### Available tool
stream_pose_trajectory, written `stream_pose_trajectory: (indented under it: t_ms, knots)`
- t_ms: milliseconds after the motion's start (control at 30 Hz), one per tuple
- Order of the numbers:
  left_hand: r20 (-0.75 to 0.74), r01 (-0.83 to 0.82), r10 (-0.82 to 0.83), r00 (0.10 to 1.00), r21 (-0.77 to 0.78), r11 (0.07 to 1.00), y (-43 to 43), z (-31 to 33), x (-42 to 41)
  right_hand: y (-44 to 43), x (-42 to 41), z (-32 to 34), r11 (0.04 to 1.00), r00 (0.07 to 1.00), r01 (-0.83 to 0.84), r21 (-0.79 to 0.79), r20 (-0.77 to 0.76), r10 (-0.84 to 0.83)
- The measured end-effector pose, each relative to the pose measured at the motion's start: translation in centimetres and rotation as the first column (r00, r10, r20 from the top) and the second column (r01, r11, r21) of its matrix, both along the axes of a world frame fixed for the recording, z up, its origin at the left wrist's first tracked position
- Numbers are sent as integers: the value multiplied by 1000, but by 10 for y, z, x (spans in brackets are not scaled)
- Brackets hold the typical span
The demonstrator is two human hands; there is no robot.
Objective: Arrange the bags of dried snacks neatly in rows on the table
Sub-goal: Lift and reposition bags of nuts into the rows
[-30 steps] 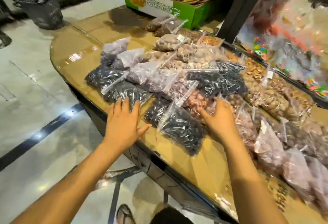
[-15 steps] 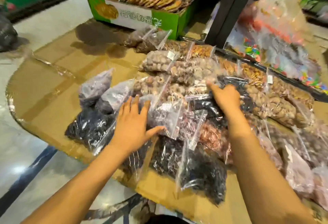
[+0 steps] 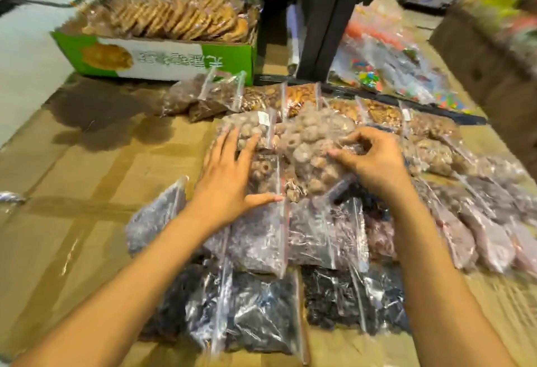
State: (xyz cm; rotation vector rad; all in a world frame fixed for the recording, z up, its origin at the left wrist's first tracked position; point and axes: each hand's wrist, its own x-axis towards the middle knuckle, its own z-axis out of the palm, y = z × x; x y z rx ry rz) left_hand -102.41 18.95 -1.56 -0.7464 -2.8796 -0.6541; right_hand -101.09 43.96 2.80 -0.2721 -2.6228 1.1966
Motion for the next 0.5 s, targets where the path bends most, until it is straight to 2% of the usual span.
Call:
stream_pose_trajectory:
  t_ms: [67, 133, 200, 233, 300, 367, 433, 500]
  knots:
    - [-94, 165, -163, 982, 12, 986, -16, 11, -19, -31, 17, 31, 980, 980, -197, 19, -16, 197]
    - [-174, 360, -361, 916, -36, 932, -29, 17, -36, -62, 31, 48, 941, 942, -335, 46, -16, 336]
    - [-166, 519, -519, 838, -47, 853, -35, 14, -46, -83, 38, 49, 937, 938, -346, 47, -3, 347]
    - [-154, 549, -546, 824, -22, 835, -36, 9, -47, -87, 39, 46, 945, 946, -325, 27, 1, 325]
    - [-159, 544, -527, 835, 90, 834, -34, -2, -47, -87, 40, 37, 976, 976, -218, -27, -7, 217]
    - [-151, 524, -503, 851, 184, 832, -29, -10, -48, -75, 40, 25, 986, 999, -35, -161, -7, 34]
    - [-127, 476, -459, 879, 246, 844, -25, -17, -52, -57, 41, 13, 926, 985, 171, -337, 39, -168]
    - [-51, 383, -387, 921, 311, 870, -20, -18, -58, -33, 41, -2, 871, 942, 334, -360, 114, -314]
